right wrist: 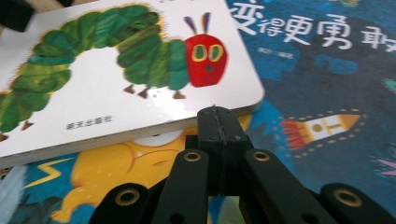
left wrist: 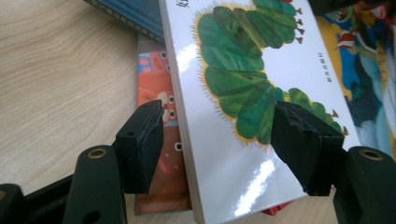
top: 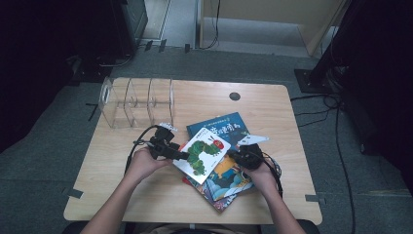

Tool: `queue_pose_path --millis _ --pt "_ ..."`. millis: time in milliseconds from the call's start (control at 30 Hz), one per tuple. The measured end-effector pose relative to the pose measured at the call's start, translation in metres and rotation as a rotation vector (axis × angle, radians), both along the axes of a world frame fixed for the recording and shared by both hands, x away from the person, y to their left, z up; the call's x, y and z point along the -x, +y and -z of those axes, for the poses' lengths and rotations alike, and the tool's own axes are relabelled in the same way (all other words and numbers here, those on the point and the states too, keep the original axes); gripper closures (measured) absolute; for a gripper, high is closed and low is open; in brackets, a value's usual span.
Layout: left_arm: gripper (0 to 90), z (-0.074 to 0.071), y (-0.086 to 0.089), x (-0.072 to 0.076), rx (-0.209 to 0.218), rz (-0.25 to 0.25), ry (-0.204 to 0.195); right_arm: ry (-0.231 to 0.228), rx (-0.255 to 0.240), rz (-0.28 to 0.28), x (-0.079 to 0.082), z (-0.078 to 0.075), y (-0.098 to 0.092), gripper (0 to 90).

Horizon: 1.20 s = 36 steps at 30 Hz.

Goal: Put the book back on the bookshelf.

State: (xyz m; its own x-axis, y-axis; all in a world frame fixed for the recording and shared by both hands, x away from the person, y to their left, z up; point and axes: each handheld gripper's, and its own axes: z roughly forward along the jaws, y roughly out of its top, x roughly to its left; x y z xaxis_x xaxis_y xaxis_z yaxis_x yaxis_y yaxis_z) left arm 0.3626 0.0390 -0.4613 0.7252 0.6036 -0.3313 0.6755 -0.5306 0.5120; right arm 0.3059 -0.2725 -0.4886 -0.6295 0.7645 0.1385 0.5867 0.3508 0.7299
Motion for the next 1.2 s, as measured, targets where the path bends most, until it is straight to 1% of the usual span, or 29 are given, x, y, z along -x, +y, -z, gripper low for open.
queue_pose_path --millis 133,300,367,433,633,833,1000,1100,1167,1200 --pt "36.4 0.002 -0.004 -0.005 -0.005 -0.005 0.018 -0.015 -0.008 -0.024 0.005 0.002 0.004 90.0" --pt "36.5 0.007 -0.011 -0.009 -0.02 -0.001 0.045 -0.022 -0.014 -0.032 0.008 0.002 0.005 90.0" --pt "36.3 0.008 -0.012 -0.01 -0.007 -0.004 0.064 -0.021 -0.016 -0.031 0.009 0.003 0.005 90.0" --pt "36.3 0.009 -0.013 -0.011 0.0 -0.007 0.075 -0.018 -0.017 -0.031 0.009 0.003 0.006 90.0" --pt "37.0 0.01 -0.019 -0.014 0.0 0.0 0.096 -0.024 -0.014 -0.033 0.009 0.003 0.006 90.0" --pt "36.8 0.007 -0.022 -0.017 -0.03 -0.004 0.119 -0.026 -0.017 -0.033 0.009 0.003 0.007 90.0" --pt "36.8 0.006 -0.024 -0.019 -0.049 -0.013 0.139 -0.043 -0.007 -0.037 0.009 0.004 0.009 90.0" --pt "36.1 0.005 -0.027 -0.019 -0.066 -0.028 0.152 -0.045 -0.009 -0.038 0.009 0.004 0.009 90.0" --pt "35.6 0.005 -0.028 -0.019 -0.069 -0.033 0.157 -0.046 -0.008 -0.037 0.009 0.004 0.009 90.0" --pt "36.1 0.005 -0.027 -0.02 -0.068 -0.045 0.164 -0.045 -0.01 -0.038 0.009 0.004 0.009 90.0"
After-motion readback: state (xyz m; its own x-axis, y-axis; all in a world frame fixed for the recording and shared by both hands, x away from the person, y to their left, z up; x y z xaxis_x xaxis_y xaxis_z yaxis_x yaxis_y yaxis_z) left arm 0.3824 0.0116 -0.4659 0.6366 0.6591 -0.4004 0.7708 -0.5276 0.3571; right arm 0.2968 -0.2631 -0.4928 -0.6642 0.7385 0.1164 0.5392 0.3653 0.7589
